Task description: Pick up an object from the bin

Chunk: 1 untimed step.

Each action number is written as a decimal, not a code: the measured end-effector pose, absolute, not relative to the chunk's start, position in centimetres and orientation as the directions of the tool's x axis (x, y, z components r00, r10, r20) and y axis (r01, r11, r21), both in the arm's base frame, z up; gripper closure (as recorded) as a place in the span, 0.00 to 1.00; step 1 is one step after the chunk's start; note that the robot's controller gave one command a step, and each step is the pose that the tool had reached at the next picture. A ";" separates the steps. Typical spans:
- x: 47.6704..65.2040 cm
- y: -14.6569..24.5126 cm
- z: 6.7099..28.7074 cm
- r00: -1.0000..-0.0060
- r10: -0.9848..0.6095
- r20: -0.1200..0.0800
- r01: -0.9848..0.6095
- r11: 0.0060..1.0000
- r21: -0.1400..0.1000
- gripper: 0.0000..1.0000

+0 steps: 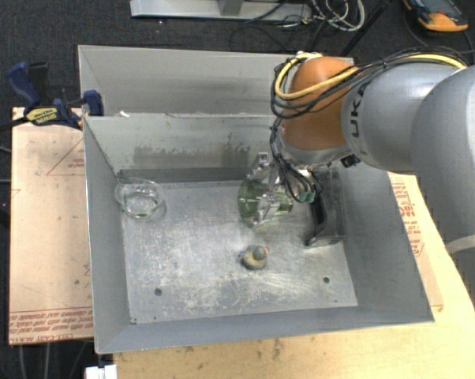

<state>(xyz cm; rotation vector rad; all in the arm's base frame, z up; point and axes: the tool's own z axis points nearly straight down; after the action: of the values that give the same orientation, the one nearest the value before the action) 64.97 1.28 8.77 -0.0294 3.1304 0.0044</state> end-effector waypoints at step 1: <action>65.0 1.3 8.8 -1.000 -0.019 -0.011 -0.019 1.000 0.003 1.00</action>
Offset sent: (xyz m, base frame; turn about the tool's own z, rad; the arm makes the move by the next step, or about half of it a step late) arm 0.0000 0.0000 0.0000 0.0000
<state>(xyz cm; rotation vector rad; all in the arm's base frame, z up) 64.97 1.28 8.77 -0.0290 3.1304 0.0047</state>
